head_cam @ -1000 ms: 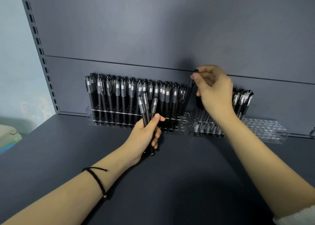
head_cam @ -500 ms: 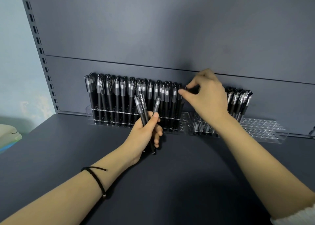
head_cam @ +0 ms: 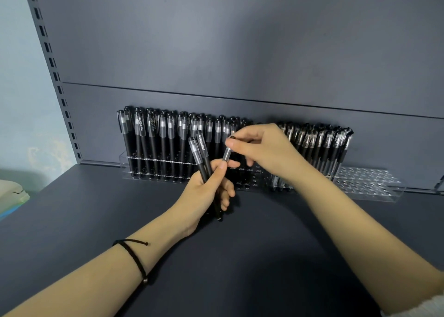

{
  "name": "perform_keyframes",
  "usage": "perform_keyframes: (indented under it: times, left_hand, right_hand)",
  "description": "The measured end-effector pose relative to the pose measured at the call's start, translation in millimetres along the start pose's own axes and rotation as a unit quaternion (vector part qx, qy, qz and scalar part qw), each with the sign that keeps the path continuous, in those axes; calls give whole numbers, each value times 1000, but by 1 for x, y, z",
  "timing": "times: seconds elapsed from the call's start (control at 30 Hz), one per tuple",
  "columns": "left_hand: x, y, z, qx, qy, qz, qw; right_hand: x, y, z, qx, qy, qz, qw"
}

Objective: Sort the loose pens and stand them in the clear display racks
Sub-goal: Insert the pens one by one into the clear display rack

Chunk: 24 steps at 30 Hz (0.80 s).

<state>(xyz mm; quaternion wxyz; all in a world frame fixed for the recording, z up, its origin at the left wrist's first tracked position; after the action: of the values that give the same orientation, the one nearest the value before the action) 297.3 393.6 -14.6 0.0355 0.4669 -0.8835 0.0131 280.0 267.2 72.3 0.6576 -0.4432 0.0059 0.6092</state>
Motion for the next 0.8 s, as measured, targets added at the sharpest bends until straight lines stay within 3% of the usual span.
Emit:
perform_keyframes:
  times: [0.13, 0.23, 0.3, 0.37, 0.5, 0.8]
  left_hand:
    - [1, -1, 1, -4, -3, 1, 1000]
    - [-2, -3, 4, -26, -5, -18, 999]
    - [-4, -4, 6, -48, -3, -27, 998]
    - [-5, -5, 7, -57, 2, -32, 998]
    - [-5, -6, 6, -59, 19, -41, 997]
    - [-5, -6, 7, -59, 7, -32, 998]
  right_hand:
    - [-4, 0, 3, 36, -95, -49, 994]
    - [-34, -5, 4, 32, -133, -175, 975]
    - [-62, -5, 2, 14, -99, -270, 958]
    - [-83, -3, 0, -13, -16, -315, 949]
    - [-89, -3, -7, -34, 97, -297, 949]
    - [-67, -4, -15, -33, 151, -228, 961]
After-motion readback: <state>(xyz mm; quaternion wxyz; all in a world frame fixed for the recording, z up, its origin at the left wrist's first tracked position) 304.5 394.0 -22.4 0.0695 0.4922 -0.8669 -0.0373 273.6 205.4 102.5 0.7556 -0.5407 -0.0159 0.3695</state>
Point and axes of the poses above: each hand's wrist, its own y-axis away from the middle knuckle, its own x-axis out of the palm, z = x × y, the point moved 5 cm from there along -y, towards the middle knuckle, and after that the axes turned 15 degrees about -x, right-handed, at the moved point
